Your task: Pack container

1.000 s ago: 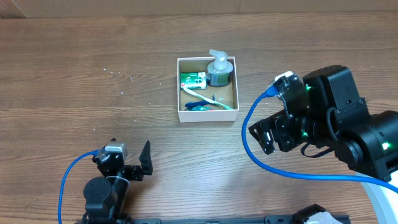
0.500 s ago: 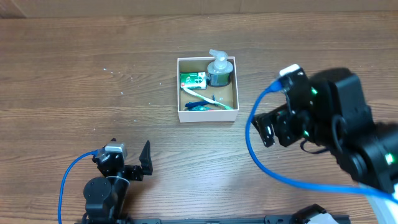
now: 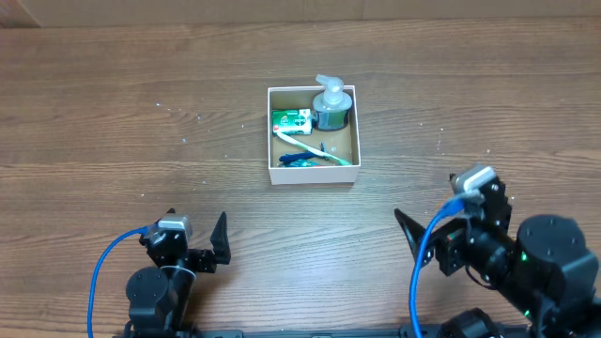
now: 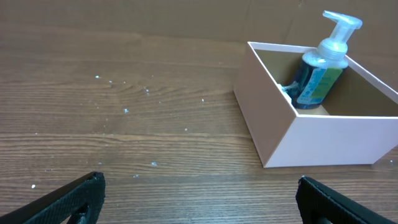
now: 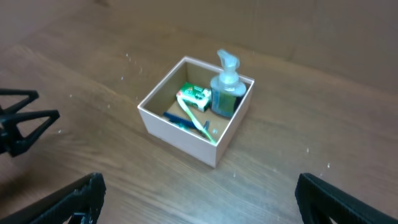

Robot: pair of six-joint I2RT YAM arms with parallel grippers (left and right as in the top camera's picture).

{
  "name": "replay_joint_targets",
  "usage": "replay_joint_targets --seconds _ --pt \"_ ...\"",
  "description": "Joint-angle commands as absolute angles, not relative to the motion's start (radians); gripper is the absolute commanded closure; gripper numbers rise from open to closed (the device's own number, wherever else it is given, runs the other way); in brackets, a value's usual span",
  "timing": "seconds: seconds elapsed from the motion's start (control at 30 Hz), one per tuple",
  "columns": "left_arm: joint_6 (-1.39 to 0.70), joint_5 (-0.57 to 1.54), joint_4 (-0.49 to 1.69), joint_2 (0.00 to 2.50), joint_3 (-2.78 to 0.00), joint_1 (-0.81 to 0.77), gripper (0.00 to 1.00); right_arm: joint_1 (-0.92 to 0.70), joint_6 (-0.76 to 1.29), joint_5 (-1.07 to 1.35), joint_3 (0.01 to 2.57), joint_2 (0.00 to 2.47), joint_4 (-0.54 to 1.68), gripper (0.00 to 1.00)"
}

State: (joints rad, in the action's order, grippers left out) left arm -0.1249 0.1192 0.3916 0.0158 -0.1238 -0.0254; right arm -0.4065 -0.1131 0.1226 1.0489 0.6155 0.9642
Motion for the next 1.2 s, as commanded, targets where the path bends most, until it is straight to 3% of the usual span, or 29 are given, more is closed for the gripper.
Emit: replay_joint_targets --seconds 0.0,0.33,1.17 --pt "-0.135 0.127 0.388 0.004 -0.115 -0.018 0.00 -0.403 -0.147 0.113 0.939 0.532 0.882 0.00" --pt "-0.135 0.127 0.388 0.004 -0.115 -0.018 0.00 -0.403 -0.146 0.125 0.591 0.287 0.594 0.00" --pt "-0.135 0.127 0.388 0.004 -0.115 -0.018 0.00 -0.403 -0.138 0.124 0.131 0.003 0.352 0.00"
